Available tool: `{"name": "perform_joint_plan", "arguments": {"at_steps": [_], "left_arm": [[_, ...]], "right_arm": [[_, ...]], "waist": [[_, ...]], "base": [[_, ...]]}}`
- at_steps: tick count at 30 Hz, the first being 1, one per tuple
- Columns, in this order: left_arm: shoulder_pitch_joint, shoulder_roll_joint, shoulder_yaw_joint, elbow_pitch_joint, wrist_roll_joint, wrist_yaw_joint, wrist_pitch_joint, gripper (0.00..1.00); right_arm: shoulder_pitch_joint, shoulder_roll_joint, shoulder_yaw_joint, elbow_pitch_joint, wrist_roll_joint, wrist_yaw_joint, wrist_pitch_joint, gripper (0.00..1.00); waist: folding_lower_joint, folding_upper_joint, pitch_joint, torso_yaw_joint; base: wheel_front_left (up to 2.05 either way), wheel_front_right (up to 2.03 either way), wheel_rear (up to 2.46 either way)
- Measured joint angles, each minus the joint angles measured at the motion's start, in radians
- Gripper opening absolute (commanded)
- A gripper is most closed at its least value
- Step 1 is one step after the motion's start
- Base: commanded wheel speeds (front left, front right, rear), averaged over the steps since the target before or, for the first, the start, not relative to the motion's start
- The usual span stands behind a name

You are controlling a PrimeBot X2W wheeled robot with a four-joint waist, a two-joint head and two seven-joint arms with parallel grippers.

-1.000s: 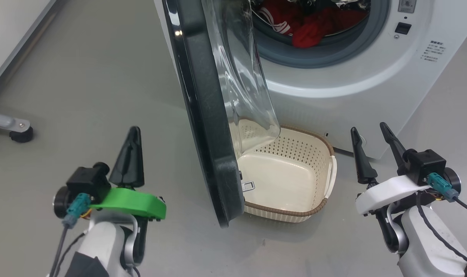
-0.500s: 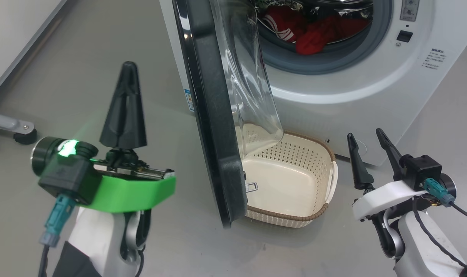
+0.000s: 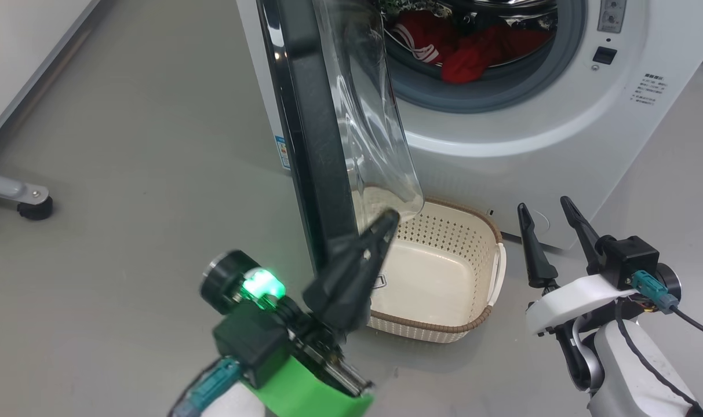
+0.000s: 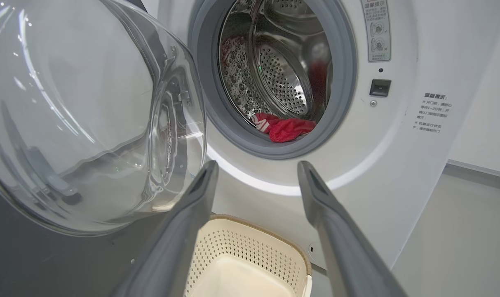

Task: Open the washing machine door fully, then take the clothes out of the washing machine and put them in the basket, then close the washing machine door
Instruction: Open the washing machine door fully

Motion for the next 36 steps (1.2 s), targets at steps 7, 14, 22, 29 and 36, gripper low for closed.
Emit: {"name": "perform_joint_plan", "arguments": {"at_steps": [7, 14, 22, 29, 36], "left_arm": [[0.061, 0.038, -0.083, 0.026, -0.061, -0.002, 0.135, 0.00], [0.098, 0.068, -0.087, 0.063, -0.113, -0.002, 0.228, 0.00], [0.102, 0.065, -0.052, 0.107, -0.128, 0.010, 0.260, 0.00], [0.102, 0.060, -0.042, 0.127, -0.146, 0.018, 0.274, 0.00], [0.103, 0.048, -0.027, 0.151, -0.154, 0.037, 0.274, 0.00]], "right_arm": [[0.000, 0.003, -0.005, 0.001, -0.009, 0.004, 0.000, 1.00], [0.000, 0.005, -0.014, 0.005, -0.017, 0.008, 0.000, 1.00], [-0.001, 0.006, -0.028, 0.009, -0.025, 0.017, 0.000, 1.00], [-0.003, 0.007, -0.036, 0.011, -0.026, 0.018, 0.000, 1.00], [-0.005, 0.011, -0.042, 0.014, -0.036, 0.026, 0.000, 1.00]], "waist": [[0.0000, 0.0000, 0.010, -0.005], [0.0000, 0.0000, 0.027, -0.011], [0.0000, 0.0000, 0.041, -0.016], [0.0000, 0.0000, 0.049, -0.016], [0.0000, 0.0000, 0.054, -0.013]], "base": [[0.00, 0.00, 0.00], [0.00, 0.00, 0.00], [0.00, 0.00, 0.00], [0.00, 0.00, 0.00], [0.00, 0.00, 0.00]]}}
